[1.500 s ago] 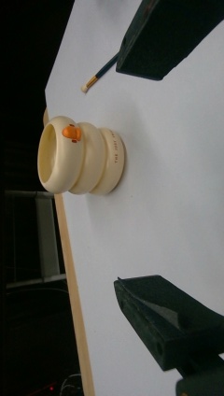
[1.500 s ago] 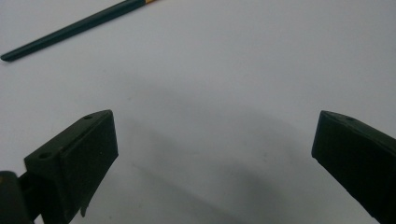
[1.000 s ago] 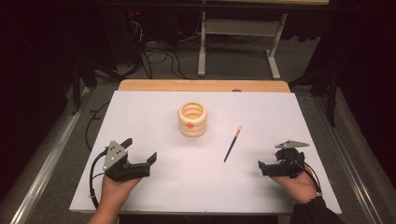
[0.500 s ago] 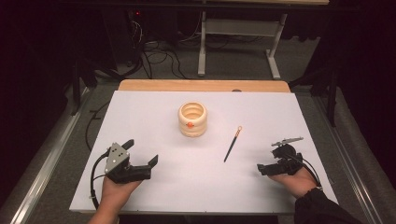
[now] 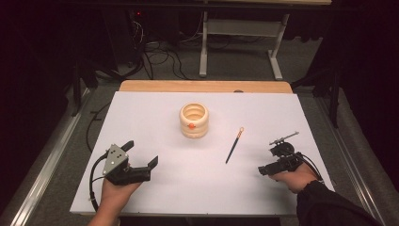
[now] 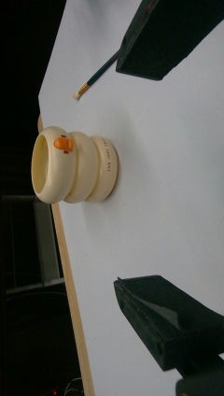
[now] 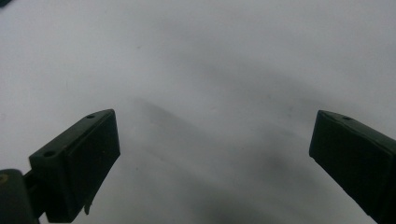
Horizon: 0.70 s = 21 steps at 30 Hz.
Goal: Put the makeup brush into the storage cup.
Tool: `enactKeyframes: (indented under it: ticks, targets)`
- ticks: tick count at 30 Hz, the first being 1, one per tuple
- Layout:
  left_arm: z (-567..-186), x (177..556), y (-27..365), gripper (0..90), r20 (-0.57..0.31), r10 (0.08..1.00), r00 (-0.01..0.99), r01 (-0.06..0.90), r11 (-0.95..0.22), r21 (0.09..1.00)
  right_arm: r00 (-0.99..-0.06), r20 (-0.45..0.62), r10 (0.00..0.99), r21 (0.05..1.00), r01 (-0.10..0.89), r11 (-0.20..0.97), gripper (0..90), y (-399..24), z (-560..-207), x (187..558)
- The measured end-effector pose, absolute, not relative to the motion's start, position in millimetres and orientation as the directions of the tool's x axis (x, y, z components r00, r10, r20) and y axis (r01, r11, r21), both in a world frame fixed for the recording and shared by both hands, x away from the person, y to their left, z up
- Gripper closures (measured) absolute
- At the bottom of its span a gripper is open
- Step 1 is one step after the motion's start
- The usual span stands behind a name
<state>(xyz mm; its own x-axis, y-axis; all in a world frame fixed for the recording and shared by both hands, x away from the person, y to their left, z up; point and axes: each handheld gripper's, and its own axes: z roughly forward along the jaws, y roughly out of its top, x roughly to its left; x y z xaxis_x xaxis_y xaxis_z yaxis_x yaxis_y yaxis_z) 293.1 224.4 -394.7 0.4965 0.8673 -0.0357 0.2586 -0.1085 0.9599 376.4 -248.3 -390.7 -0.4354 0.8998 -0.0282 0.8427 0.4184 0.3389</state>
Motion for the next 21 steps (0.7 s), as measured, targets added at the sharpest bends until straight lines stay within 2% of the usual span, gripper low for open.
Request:
enactKeyframes:
  ticks: [21]
  targets:
    - [-394.9,293.0,225.1,0.6,-0.04,0.86,0.509,0.26,-0.109,0.96,-0.46,-0.029,0.888,0.179,0.871,0.457,3.6,-230.1,-390.5,389.5]
